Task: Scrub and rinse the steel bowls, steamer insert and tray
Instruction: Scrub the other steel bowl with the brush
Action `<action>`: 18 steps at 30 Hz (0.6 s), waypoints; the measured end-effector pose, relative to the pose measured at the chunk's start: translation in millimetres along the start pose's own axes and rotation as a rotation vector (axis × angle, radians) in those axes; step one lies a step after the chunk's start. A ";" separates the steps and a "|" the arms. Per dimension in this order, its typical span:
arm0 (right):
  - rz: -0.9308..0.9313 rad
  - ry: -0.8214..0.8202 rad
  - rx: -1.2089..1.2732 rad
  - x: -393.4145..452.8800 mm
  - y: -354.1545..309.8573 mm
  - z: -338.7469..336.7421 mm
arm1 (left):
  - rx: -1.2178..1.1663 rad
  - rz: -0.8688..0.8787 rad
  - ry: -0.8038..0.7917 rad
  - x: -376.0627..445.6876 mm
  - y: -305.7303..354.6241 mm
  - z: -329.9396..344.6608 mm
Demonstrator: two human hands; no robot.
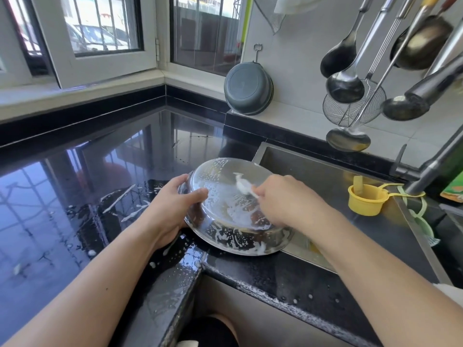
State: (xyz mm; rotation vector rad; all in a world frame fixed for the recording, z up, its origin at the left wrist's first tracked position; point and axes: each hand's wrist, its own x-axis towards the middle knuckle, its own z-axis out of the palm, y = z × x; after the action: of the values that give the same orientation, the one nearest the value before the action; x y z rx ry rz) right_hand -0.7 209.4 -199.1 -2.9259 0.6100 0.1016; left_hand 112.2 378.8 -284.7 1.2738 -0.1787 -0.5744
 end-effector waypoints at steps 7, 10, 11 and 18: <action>-0.030 0.044 -0.037 14.9 -6.6 -0.3 | -0.003 -0.010 0.009 -0.1 0.2 -0.1; -0.182 -0.027 -0.036 8.0 -23.3 6.7 | -0.004 -0.021 0.001 0.3 0.9 -0.4; -0.165 -0.011 -0.052 12.8 -19.9 3.7 | -0.003 -0.023 0.004 0.0 0.7 -1.2; -0.230 -0.065 -0.041 20.5 -21.1 7.8 | 0.000 -0.033 -0.015 2.4 -0.3 -3.3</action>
State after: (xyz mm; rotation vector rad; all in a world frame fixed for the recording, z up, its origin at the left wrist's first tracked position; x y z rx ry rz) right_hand 26.2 221.7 -206.0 -2.9937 0.2623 0.1839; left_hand 115.6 380.4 -286.4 1.2749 -0.1705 -0.6125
